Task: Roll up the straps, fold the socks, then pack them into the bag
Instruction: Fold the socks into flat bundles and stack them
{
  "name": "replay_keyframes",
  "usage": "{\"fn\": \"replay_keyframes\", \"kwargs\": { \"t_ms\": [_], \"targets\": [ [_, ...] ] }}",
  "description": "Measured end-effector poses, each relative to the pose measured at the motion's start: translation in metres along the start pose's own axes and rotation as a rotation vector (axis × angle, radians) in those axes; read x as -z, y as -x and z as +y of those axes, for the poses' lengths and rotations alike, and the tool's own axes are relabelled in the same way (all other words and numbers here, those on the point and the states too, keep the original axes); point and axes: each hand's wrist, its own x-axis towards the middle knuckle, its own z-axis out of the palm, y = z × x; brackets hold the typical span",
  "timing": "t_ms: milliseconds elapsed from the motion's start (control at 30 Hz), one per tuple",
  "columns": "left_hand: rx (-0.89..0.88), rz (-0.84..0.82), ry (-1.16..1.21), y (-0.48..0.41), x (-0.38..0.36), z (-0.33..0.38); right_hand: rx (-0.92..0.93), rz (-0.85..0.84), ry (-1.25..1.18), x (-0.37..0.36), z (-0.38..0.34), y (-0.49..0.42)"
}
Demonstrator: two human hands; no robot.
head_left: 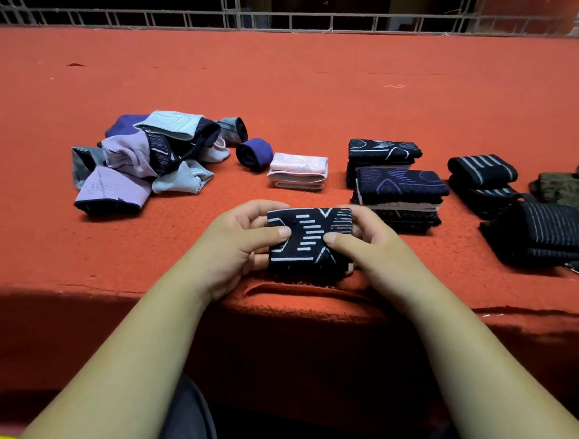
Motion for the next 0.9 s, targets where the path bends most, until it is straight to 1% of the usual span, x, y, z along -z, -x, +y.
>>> {"fn": "replay_keyframes", "kwargs": {
  "t_ms": [100, 200, 300, 467, 600, 700, 900],
  "targets": [
    [-0.048, 0.035, 0.019, -0.002, 0.002, 0.001, -0.007, 0.032, 0.144, -0.003, 0.003, -0.003],
    [-0.011, -0.009, -0.012, -0.001, 0.002, 0.0, 0.014, 0.075, 0.097, -0.005, 0.007, -0.005],
    [0.016, -0.019, -0.172, 0.002, 0.0, 0.0, 0.031, 0.118, 0.053, -0.007, 0.012, -0.009],
    [-0.043, 0.124, -0.24, -0.001, -0.004, -0.002, 0.023, 0.155, 0.083, -0.01, 0.013, -0.01],
    [-0.111, 0.201, -0.315, -0.005, -0.003, -0.003, 0.084, 0.269, 0.163, -0.013, 0.014, -0.012],
    [-0.161, 0.292, -0.349, -0.008, -0.003, 0.001, 0.149, 0.361, 0.197, -0.021, 0.013, -0.017],
    [-0.166, 0.467, -0.272, -0.029, -0.002, 0.016, 0.183, 0.505, 0.251, -0.037, 0.002, -0.04]
  ]
}}
